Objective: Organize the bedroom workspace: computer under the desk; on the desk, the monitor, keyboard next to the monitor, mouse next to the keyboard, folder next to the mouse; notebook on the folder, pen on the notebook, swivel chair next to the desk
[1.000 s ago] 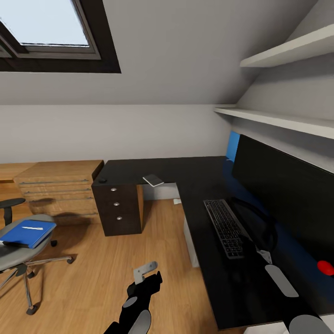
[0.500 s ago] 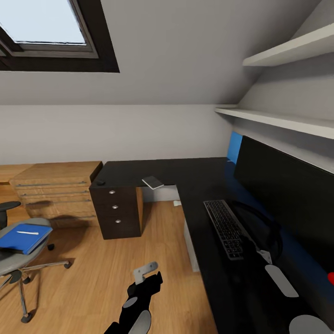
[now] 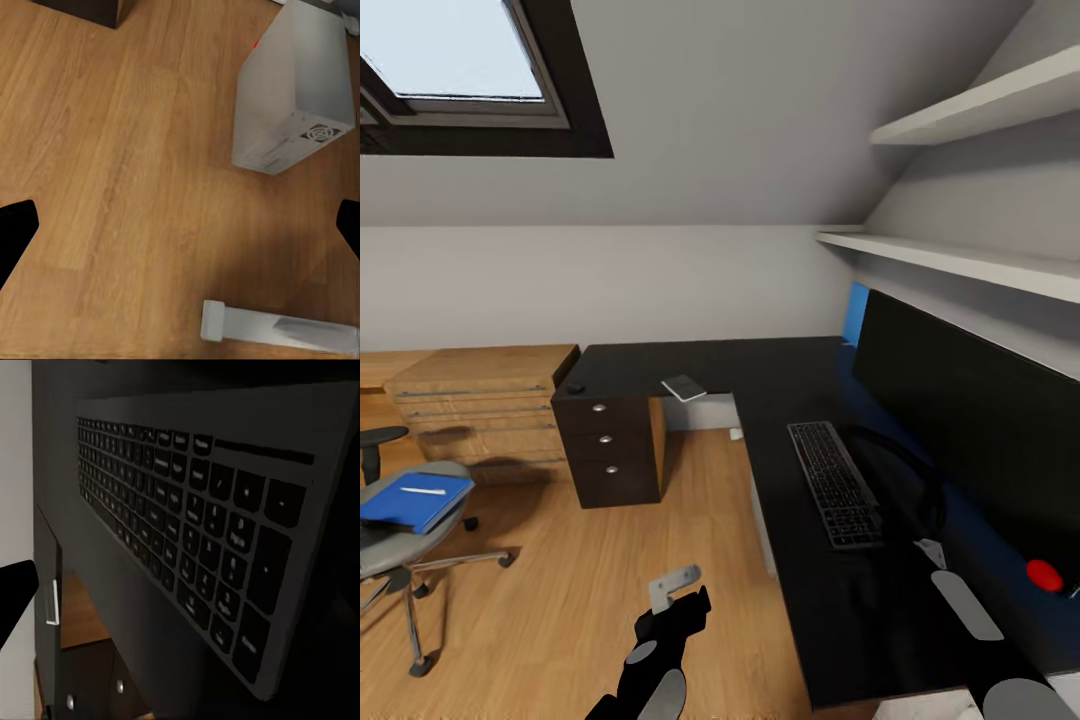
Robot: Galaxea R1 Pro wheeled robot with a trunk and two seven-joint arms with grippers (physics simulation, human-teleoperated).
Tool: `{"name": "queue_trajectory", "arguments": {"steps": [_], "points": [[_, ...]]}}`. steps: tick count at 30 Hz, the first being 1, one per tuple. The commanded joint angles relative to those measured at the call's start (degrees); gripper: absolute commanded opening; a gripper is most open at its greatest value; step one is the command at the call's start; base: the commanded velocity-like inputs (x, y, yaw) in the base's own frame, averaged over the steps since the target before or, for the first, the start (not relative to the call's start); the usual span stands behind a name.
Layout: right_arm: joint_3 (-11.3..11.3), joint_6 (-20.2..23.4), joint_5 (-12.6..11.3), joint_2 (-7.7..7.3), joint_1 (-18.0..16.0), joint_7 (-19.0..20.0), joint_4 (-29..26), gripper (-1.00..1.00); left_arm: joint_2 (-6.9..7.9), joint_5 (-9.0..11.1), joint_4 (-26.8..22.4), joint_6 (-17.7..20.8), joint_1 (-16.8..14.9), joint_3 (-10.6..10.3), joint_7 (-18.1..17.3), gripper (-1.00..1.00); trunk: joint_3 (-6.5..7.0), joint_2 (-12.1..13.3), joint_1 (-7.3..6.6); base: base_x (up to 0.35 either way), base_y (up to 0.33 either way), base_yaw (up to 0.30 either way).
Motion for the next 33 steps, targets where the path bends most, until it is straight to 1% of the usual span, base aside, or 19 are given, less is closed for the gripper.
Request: {"name": "queue_trajectory", "arguments": {"steps": [1, 5, 8, 15, 19, 20, 24, 25, 26, 28, 30, 33], "points": [[-0.1, 0.3, -0.4, 0.00, 0.0, -0.4, -0.1, 1.00, 0.01, 0.2, -0.1, 0.2, -0.1, -0.1, 0.4, 1.00, -0.07, 0.0, -0.03, -0.282, -0.169, 0.000], [-0.1, 0.3, -0.4, 0.00, 0.0, -0.4, -0.1, 1.00, 0.01, 0.2, -0.1, 0.2, -0.1, -0.1, 0.4, 1.00, -0.07, 0.0, -0.03, -0.306, -0.092, 0.000], [-0.1, 0.3, -0.4, 0.00, 0.0, -0.4, -0.1, 1.00, 0.05, 0.1, -0.1, 0.2, -0.1, -0.1, 0.4, 1.00, -0.07, 0.0, -0.03, -0.279, 0.099, 0.000], [0.1, 0.1, 0.2, 0.31, 0.0, -0.1, -0.6, 1.00, 0.09, 0.1, 0.7, 0.2, 0.0, -0.1, 0.4, 1.00, -0.07, 0.0, -0.03, -0.084, 0.269, 0.000], [1.5, 0.0, 0.6, 1.34, 0.0, 1.0, -2.2, 1.00, 0.09, 0.1, 1.0, 0.2, 0.0, 0.0, 0.4, 1.00, -0.07, 0.0, -0.03, -0.014, 0.320, 0.000], [2.4, -0.1, 1.1, 1.81, 0.0, 1.8, -3.5, 1.00, 0.09, 0.1, 1.0, 0.2, -0.1, 0.1, 0.4, 1.00, -0.07, 0.0, -0.03, -0.006, 0.326, 0.000], [4.2, -0.5, 2.8, 2.37, 0.1, 3.8, -6.1, 1.00, 0.14, 0.2, 1.0, 0.2, -0.1, 0.2, 0.4, 1.00, -0.07, 0.0, -0.03, -0.004, 0.328, 0.000], [4.7, -0.7, 3.8, 2.55, 0.1, 5.0, -7.0, 1.00, 0.14, 0.2, 1.0, 0.2, -0.1, 0.2, 0.4, 1.00, -0.07, 0.0, -0.03, -0.002, 0.330, 0.000], [5.0, -0.8, 4.4, 2.64, 0.1, 5.5, -7.3, 1.00, 0.13, 0.2, 1.0, 0.2, -0.1, 0.2, 0.4, 1.00, -0.07, 0.0, -0.03, -0.001, 0.330, 0.000], [5.6, -0.9, 6.3, 2.86, 0.2, 6.8, -8.1, 1.00, 0.12, 0.1, 1.1, 0.2, -0.1, 0.3, 0.4, 1.00, -0.07, 0.0, -0.03, -0.001, 0.331, 0.000], [5.9, -0.9, 7.2, 3.06, 0.2, 7.3, -8.4, 1.00, 0.12, 0.1, 1.1, 0.2, -0.1, 0.3, 0.4, 1.00, -0.07, 0.0, -0.03, 0.000, 0.331, 0.000], [6.0, -1.0, 7.8, 3.27, 0.2, 7.7, -8.5, 1.00, 0.11, 0.1, 1.1, 0.2, -0.1, 0.3, 0.4, 1.00, -0.07, 0.0, -0.03, 0.000, 0.332, 0.000]]}}
